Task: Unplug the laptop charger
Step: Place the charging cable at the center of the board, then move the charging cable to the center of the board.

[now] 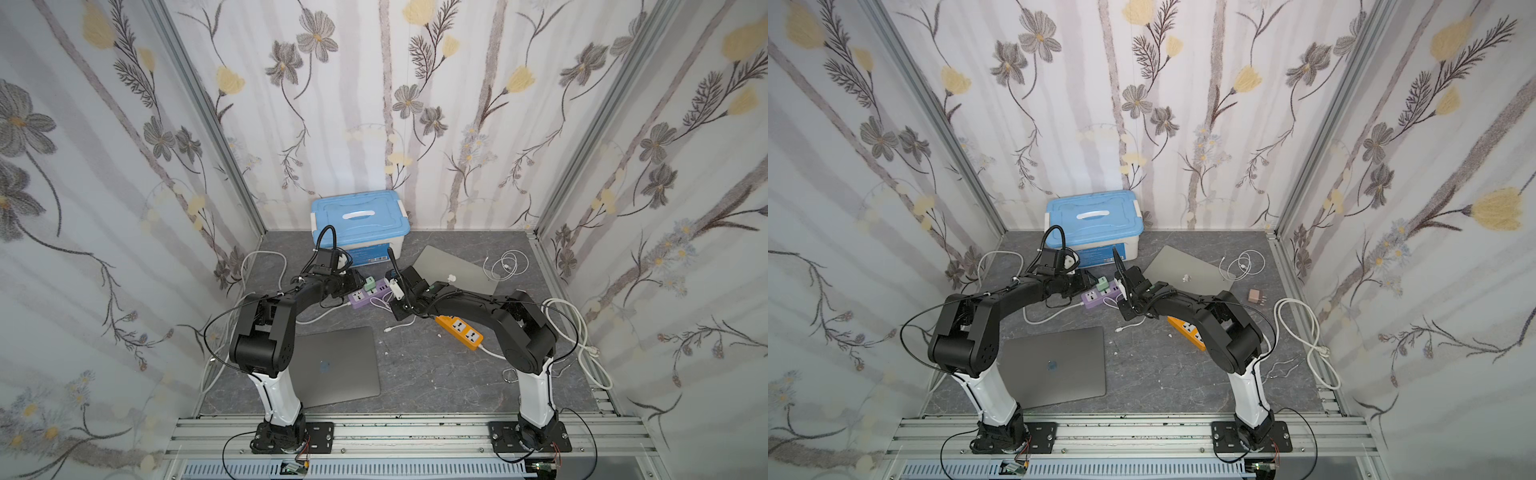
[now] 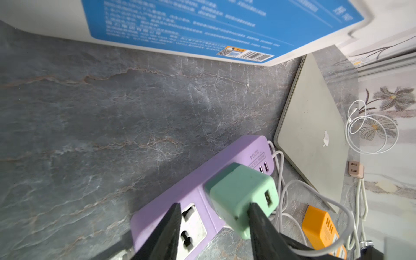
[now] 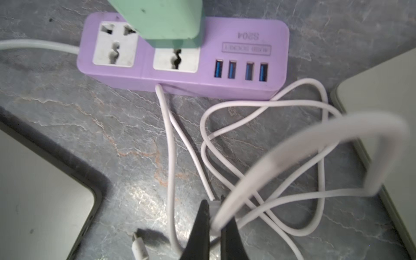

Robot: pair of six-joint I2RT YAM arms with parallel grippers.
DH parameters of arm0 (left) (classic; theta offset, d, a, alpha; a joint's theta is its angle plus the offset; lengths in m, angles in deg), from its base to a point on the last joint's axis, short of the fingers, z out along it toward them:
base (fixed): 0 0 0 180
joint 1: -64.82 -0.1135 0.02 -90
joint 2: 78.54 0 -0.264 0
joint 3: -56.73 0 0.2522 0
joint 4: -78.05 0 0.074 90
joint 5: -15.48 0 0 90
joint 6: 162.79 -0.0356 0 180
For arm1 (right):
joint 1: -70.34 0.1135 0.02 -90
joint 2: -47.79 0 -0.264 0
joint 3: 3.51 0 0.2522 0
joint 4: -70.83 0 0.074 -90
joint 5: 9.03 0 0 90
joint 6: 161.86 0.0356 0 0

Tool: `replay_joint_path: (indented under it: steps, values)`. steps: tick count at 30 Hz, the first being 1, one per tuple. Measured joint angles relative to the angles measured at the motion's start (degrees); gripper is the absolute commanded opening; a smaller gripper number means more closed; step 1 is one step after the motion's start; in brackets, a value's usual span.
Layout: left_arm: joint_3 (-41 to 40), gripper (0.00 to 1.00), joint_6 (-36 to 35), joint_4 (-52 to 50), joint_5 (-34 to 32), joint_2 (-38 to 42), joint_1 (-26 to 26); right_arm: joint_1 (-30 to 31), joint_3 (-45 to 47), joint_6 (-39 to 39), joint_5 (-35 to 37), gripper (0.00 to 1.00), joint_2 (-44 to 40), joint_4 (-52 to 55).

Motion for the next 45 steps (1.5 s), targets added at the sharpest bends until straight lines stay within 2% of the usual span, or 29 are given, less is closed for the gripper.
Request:
replay_joint_path:
  steps: [3, 8, 12, 16, 22, 27, 30, 38, 42, 45]
  values:
    - [-0.57, 0.63, -2.84, -2.43, -1.18, 2.91, 1.25, -0.02, 0.81, 0.39, -0.63, 0.36, 0.07, -1.64]
    - [-2.34, 0.65, -6.23, -2.25, -1.70, 6.80, 2.56, 0.13, 3.54, 0.48, -1.11, 0.47, -4.39, -3.10]
    - [-1.81, 0.65, -8.87, -3.15, -2.56, 8.61, 4.59, 0.07, 7.69, 0.50, -1.79, 0.55, -12.13, -4.00]
    - [2.27, 0.68, -12.66, -6.97, -3.54, 8.04, 9.05, -0.31, 14.27, 0.59, -0.07, 0.63, -21.94, -4.24]
    - [10.08, 0.73, -20.68, -15.15, -7.48, 0.66, 19.45, -6.08, 28.52, 2.03, 2.21, 0.68, -36.30, -4.57]
    - [17.44, 0.74, -24.04, -21.40, -11.69, -8.26, 21.40, -12.26, 39.78, 2.95, 2.62, 0.73, -47.52, -5.60]
    - [22.60, 0.74, -25.81, -24.57, -12.70, -13.11, 22.82, -15.52, 43.80, 3.58, 1.86, 0.82, -52.06, -5.33]
    - [29.27, 0.74, -27.85, -30.84, -15.41, -20.22, 24.72, -17.46, 45.77, 3.37, -2.64, 0.94, -56.33, -6.23]
    - [30.25, 0.68, -28.24, -32.48, -17.22, -21.75, 24.79, -17.90, 46.36, 3.32, -5.66, 1.00, -57.16, -7.54]
    - [31.23, 0.49, -28.76, -32.87, -17.88, -22.62, 24.83, -18.32, 46.49, 3.30, -6.97, 1.00, -57.61, -8.33]
